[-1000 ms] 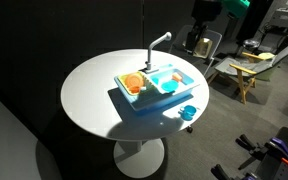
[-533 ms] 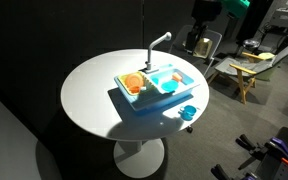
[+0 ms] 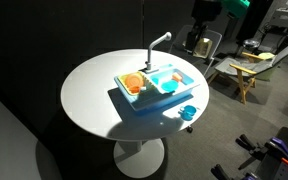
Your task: Remove the bottle from the sink and put it on the dish rack
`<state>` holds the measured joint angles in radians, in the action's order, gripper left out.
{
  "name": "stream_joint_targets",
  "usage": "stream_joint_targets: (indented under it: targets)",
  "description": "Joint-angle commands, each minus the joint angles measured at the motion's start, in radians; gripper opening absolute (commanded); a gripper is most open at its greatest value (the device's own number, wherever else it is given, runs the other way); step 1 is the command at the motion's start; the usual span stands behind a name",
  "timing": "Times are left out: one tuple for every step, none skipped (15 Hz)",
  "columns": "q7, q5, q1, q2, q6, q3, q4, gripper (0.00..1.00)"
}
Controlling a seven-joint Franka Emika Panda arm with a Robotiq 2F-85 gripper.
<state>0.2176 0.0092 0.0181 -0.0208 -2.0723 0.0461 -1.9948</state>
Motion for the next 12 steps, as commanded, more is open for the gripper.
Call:
stream_joint_targets:
  targets:
    - [0.000, 0.000, 0.005, 0.000, 0.003, -0.004, 0.002, 0.21]
    - [0.000, 0.000, 0.005, 0.000, 0.003, -0.004, 0.002, 0.05]
    - [-0.004, 0.001, 0.005, 0.001, 0.003, -0.004, 0.002, 0.05]
    - [-0.003, 0.006, 0.006, 0.004, 0.004, -0.003, 0.002, 0.05]
    - [-0.011, 0.007, 0.007, 0.008, 0.005, -0.002, 0.002, 0.05]
    - [-0.017, 0.007, 0.009, 0.015, 0.011, 0.000, 0.002, 0.05]
    - [-0.019, 0.007, 0.011, 0.020, 0.015, 0.002, 0.001, 0.05]
    - [-0.026, 0.003, 0.013, 0.026, 0.020, 0.003, 0.001, 0.05]
    - [-0.025, 0.006, 0.016, 0.034, 0.023, 0.005, 0.000, 0.05]
    - [-0.024, 0.009, 0.019, 0.041, 0.024, 0.005, -0.002, 0.05]
    - [-0.025, 0.008, 0.021, 0.046, 0.024, 0.006, -0.004, 0.05]
    - [-0.024, 0.009, 0.024, 0.053, 0.024, 0.006, -0.006, 0.05]
